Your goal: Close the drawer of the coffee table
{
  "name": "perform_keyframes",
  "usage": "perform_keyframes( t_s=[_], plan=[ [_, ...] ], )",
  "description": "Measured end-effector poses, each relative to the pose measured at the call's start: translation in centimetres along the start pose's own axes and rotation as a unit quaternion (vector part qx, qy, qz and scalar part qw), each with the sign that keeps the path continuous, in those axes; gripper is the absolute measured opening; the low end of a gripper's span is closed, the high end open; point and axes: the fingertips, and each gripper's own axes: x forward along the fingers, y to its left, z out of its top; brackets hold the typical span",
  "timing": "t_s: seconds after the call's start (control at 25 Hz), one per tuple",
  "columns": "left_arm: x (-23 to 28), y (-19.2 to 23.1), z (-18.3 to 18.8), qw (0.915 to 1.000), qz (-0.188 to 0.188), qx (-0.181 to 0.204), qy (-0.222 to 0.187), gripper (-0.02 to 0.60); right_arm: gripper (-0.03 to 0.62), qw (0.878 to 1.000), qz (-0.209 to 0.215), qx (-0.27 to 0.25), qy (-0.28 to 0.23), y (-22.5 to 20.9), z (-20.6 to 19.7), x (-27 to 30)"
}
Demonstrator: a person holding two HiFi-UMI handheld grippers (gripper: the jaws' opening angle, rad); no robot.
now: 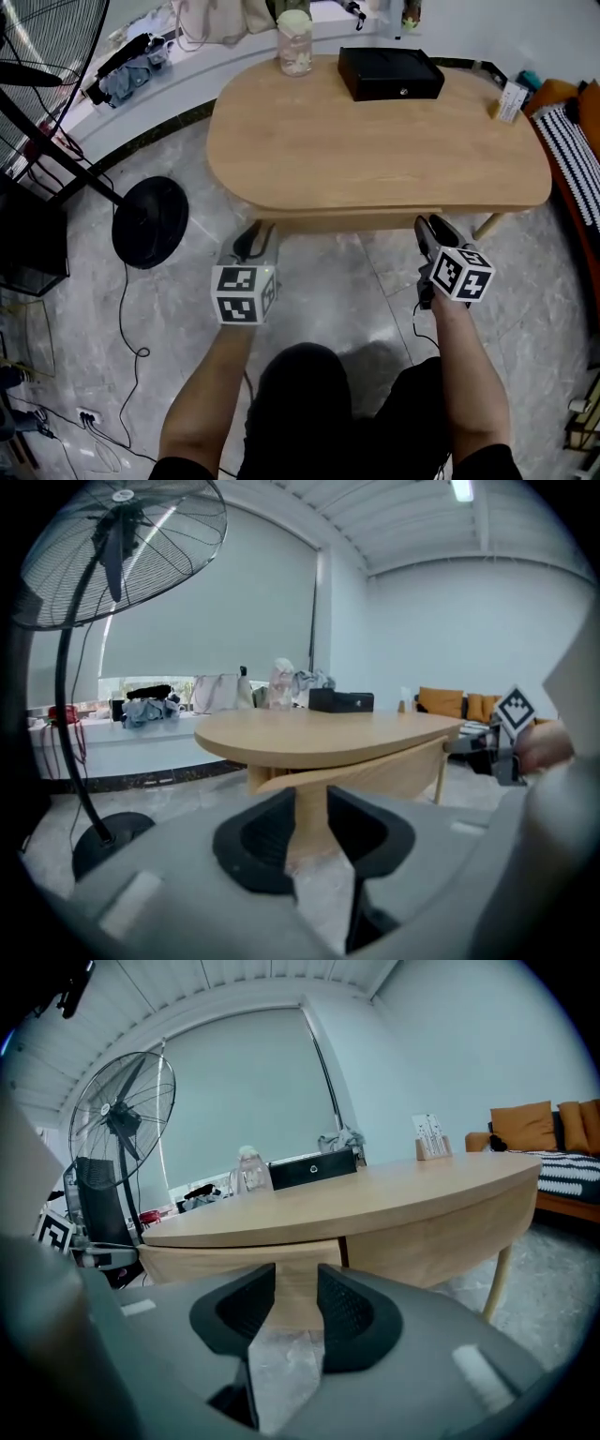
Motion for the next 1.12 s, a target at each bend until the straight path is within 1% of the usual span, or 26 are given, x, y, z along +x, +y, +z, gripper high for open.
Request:
perform_keyframes(
  t_s=[0.2,0.4,0.52,0.72,0.88,0.92,0.96,1.12],
  plan=[
    [0.8,0.6,0.3,1.0000,0.000,0.002,-0.008,0.098,0.144,1.000,-0.005,0.002,-0.012,-0.1,0.4,1.1],
    [1.7,0.7,0.7,0.9999,-0.001,-0.004,-0.016,0.115,0.146,1.000,-0.008,0.009,-0.023,-0.4,0.8,1.7],
    [2.1,0.8,1.0,0.9997,-0.003,-0.002,-0.022,0.126,0.146,1.000,-0.013,-0.009,-0.026,-0.5,1.0,2.3],
    [2.8,0.9,1.2,0.9995,-0.002,0.005,-0.031,0.132,0.146,0.999,-0.010,-0.028,-0.032,-0.7,1.3,3.1],
    [2.9,1.1,1.3,0.9990,0.003,0.012,-0.042,0.122,0.144,0.999,-0.007,-0.041,-0.010,-0.2,-0.4,3.6],
    [3.0,1.2,1.4,0.9990,0.004,0.012,-0.043,0.115,0.135,0.999,-0.010,-0.042,-0.010,-0.2,-0.7,3.7],
    [3.1,1.2,1.4,0.9989,0.004,0.012,-0.044,0.110,0.122,0.999,-0.011,-0.038,-0.012,-0.2,-0.8,3.9],
    [3.3,1.3,1.5,0.9988,0.004,0.011,-0.047,0.110,0.118,1.000,-0.011,-0.021,-0.017,-0.2,-0.6,4.8]
  ],
)
